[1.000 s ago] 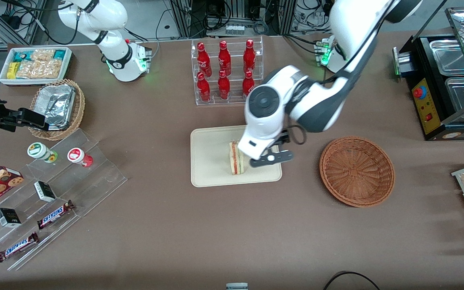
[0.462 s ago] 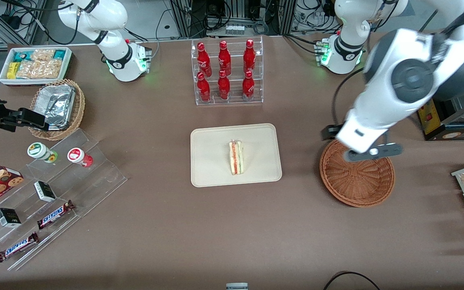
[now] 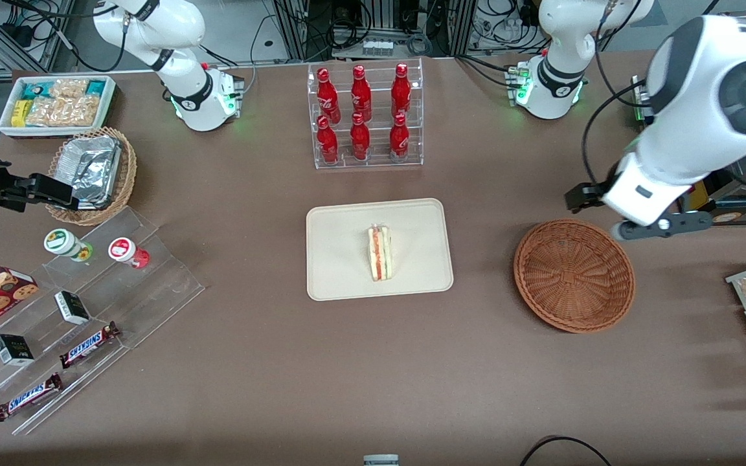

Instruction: Place sandwich from basket to tray

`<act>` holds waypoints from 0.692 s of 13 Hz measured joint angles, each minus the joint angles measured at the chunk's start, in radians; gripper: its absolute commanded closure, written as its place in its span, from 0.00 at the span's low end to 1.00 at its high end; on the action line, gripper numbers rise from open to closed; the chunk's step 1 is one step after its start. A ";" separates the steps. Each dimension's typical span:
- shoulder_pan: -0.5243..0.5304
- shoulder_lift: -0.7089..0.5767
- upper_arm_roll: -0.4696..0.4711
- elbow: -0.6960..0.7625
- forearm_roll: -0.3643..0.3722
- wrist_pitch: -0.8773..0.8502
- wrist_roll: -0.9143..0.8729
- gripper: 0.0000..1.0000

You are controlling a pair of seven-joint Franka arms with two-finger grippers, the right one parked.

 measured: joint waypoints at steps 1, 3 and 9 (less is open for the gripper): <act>0.023 -0.022 0.022 -0.013 -0.002 0.000 0.055 0.00; -0.021 -0.069 0.173 -0.044 -0.015 0.000 0.182 0.00; -0.247 -0.111 0.436 -0.069 -0.035 0.003 0.252 0.00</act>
